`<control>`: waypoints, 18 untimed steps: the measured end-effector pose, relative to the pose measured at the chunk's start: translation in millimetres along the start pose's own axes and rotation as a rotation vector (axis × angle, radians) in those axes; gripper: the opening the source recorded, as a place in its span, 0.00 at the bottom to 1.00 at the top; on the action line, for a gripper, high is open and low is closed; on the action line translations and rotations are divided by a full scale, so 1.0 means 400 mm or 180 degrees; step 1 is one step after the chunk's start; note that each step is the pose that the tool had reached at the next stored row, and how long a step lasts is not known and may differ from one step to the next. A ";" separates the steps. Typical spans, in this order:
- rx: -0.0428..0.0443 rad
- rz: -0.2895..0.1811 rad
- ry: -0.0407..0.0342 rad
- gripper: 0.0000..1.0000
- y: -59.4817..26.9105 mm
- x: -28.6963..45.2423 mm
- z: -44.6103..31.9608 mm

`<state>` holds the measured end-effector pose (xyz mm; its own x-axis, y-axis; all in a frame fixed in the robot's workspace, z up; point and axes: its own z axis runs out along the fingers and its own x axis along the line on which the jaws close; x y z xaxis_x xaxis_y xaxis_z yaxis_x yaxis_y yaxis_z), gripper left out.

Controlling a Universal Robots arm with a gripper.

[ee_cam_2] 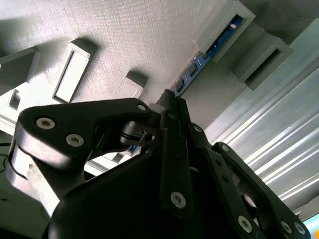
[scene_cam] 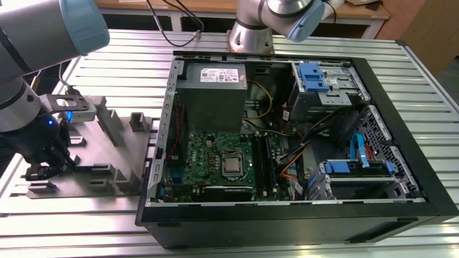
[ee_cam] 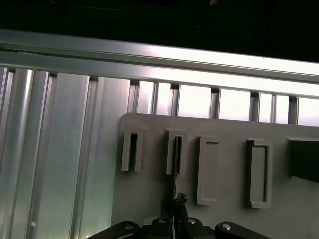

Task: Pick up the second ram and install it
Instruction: 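Pick up the second ram and move it above second insertion slot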

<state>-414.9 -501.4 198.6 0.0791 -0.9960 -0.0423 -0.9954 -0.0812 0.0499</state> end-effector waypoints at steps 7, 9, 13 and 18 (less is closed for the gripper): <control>0.0000 0.0004 0.0000 0.10 0.000 0.000 0.000; 0.0002 0.0054 -0.0002 0.10 0.000 0.000 0.000; 0.0005 0.0111 -0.0006 0.10 0.000 0.000 0.000; 0.0005 0.0113 -0.0006 0.10 0.000 0.000 0.000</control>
<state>-414.9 -501.4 198.5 0.0435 -0.9982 -0.0422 -0.9977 -0.0456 0.0499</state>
